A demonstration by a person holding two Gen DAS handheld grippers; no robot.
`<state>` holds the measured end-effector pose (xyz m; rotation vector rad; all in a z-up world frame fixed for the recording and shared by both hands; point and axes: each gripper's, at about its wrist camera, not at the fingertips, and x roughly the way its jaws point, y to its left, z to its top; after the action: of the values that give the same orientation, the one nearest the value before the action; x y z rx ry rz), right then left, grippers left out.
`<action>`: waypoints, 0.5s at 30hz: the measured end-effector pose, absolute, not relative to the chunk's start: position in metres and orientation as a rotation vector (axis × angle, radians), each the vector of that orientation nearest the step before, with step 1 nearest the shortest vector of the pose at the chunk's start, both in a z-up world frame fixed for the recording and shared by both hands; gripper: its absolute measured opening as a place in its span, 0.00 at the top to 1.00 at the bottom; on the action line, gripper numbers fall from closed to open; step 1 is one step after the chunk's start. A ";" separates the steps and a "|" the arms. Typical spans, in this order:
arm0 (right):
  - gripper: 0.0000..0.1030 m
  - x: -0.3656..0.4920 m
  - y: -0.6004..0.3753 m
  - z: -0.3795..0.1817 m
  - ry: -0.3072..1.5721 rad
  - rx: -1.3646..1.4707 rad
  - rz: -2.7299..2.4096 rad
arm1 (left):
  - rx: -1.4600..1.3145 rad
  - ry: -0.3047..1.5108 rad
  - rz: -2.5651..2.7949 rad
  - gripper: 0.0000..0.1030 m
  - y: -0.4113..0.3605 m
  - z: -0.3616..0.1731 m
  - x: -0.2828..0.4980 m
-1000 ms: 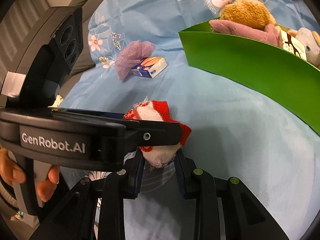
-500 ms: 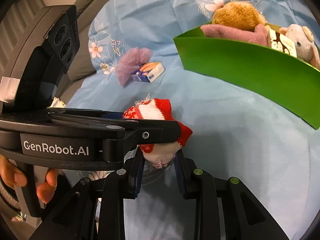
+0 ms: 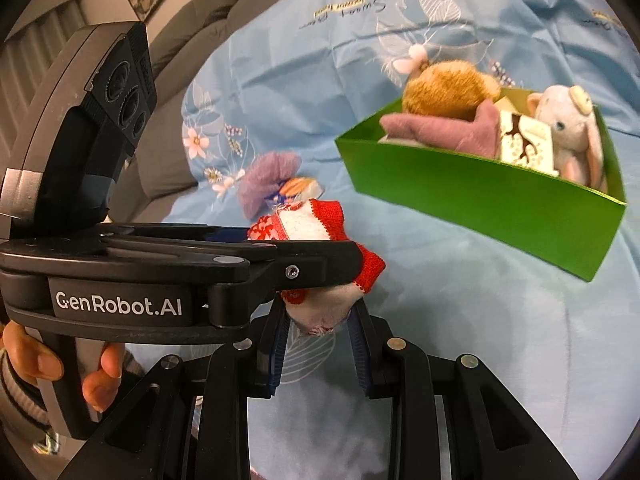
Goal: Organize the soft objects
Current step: 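Lift the knit sock with the right gripper and carry it over the box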
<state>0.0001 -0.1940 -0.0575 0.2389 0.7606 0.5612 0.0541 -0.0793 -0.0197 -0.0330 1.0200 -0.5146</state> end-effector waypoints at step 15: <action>0.70 0.023 -0.247 -0.030 0.643 0.269 0.473 | 0.061 0.961 -0.565 0.47 -0.143 0.020 0.098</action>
<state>0.0232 -0.2468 -0.0296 0.2694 0.6431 0.4730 0.0981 -0.1433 0.0200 0.0610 0.9613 -0.5646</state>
